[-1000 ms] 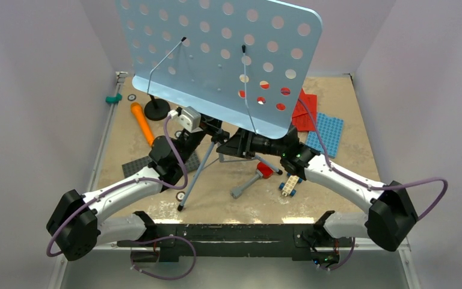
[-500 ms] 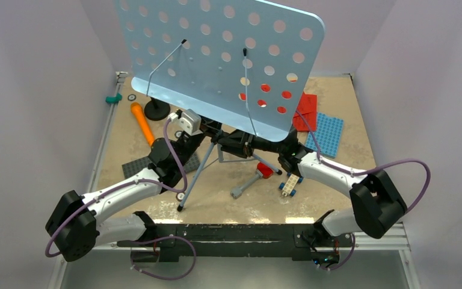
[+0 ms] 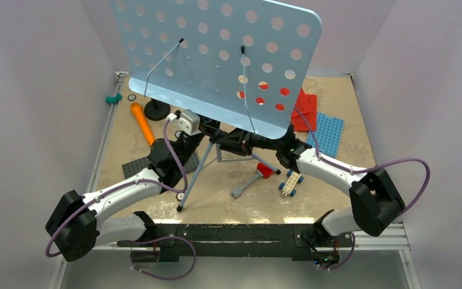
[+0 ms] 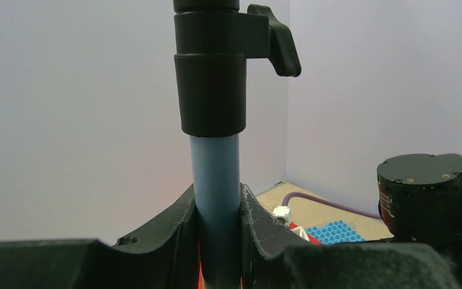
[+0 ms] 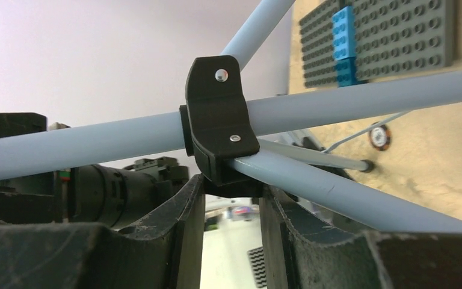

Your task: Pack up the instrument practice props

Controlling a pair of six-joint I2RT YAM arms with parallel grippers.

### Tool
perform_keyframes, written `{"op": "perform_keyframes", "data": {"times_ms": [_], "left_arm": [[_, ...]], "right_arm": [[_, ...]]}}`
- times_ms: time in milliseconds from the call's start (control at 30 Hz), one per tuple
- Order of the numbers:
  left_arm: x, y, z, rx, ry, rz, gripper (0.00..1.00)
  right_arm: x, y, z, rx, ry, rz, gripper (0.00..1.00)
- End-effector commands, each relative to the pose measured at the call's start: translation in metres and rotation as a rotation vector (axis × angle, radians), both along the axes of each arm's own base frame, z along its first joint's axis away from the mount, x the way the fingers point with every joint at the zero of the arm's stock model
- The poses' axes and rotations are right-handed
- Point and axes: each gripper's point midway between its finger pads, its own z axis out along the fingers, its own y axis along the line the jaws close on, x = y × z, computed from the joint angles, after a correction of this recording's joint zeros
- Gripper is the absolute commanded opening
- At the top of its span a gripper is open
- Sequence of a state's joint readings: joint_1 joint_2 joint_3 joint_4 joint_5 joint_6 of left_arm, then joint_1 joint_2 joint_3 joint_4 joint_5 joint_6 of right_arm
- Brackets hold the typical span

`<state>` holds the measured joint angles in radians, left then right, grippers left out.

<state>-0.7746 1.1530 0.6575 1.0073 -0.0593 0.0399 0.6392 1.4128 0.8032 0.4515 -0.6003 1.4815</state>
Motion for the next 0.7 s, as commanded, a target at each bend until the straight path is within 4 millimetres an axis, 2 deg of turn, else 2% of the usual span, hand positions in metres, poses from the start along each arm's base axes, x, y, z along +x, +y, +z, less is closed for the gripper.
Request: {"op": "perform_keyframes", "data": {"times_ms": [0, 233, 333, 367, 467, 500, 600, 667], "left_arm": [[0.002, -0.019, -0.081, 0.217, 0.138, -0.041, 0.0], [0.004, -0.023, -0.088, 0.222, 0.167, -0.055, 0.0], [0.005, -0.026, -0.09, 0.216, 0.182, -0.063, 0.0], [0.005, -0.027, -0.091, 0.214, 0.188, -0.065, 0.0], [0.007, -0.028, -0.093, 0.221, 0.188, -0.064, 0.0], [0.008, -0.028, -0.093, 0.221, 0.186, -0.059, 0.0], [0.01, -0.025, -0.092, 0.216, 0.185, -0.038, 0.0], [0.011, -0.025, -0.092, 0.217, 0.184, -0.032, 0.0]], "right_arm": [[0.027, -0.009, 0.063, -0.079, -0.352, -0.097, 0.0], [0.044, -0.032, 0.081, -0.321, -0.683, -0.165, 0.0], [0.051, -0.035, 0.077, -0.453, -0.859, -0.161, 0.0], [0.052, -0.036, 0.07, -0.528, -0.898, -0.157, 0.0], [0.041, -0.031, 0.056, -0.516, -0.849, -0.075, 0.0], [0.036, -0.03, 0.057, -0.475, -0.815, -0.061, 0.04], [0.023, -0.025, 0.061, -0.334, -0.706, -0.031, 0.44], [0.014, -0.021, 0.062, -0.246, -0.625, 0.013, 0.51]]}}
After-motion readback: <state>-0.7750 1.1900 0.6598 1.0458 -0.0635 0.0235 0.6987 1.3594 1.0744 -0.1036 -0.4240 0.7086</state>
